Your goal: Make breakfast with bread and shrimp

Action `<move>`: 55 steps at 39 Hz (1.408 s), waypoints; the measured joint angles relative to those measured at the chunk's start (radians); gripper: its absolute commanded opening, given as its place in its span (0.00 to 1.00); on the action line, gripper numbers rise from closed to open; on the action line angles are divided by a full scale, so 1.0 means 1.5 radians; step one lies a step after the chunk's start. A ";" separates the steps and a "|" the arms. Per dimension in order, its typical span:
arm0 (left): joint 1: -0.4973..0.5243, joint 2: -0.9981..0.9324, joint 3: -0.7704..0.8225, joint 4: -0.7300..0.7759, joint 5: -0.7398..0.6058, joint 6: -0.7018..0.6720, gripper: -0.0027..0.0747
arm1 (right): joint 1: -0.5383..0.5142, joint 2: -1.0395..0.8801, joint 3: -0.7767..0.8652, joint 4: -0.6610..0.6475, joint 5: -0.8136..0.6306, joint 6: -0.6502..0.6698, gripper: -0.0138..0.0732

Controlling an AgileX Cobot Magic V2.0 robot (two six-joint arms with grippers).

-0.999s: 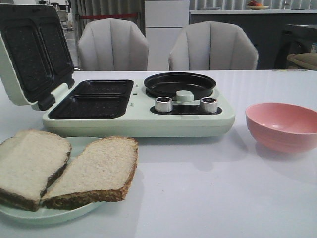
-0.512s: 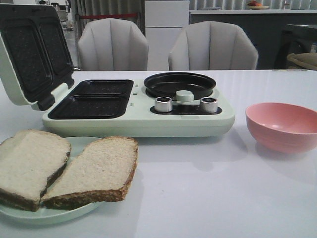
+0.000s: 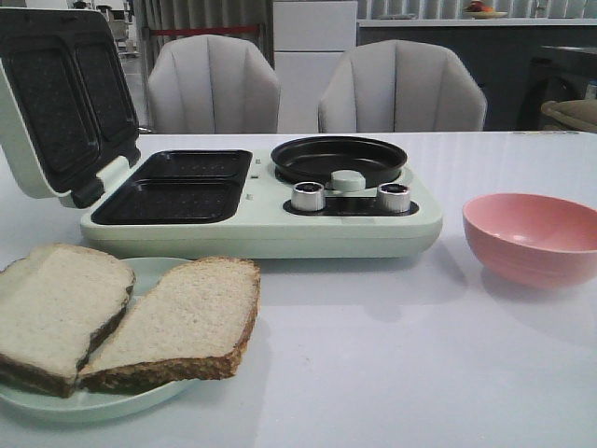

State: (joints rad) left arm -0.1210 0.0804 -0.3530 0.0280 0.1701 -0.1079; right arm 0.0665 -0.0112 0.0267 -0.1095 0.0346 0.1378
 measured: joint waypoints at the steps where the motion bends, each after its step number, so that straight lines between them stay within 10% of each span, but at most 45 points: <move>1: 0.000 0.009 -0.015 -0.004 0.026 0.000 0.18 | 0.000 0.000 0.000 0.000 0.000 0.000 0.33; 17: 0.000 0.087 -0.045 -0.027 0.114 0.000 0.23 | 0.000 0.000 0.000 0.000 0.000 0.000 0.33; 30: 0.000 0.110 -0.045 -0.019 0.140 0.000 0.75 | 0.000 0.000 0.000 0.000 0.000 0.000 0.33; 55: -0.122 0.121 -0.045 0.108 0.257 0.298 0.75 | 0.000 0.000 0.000 0.000 0.000 0.000 0.33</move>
State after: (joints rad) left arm -0.3045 0.2627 -0.4205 0.1900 0.5558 0.3385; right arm 0.0665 -0.0112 0.0267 -0.1095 0.0346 0.1378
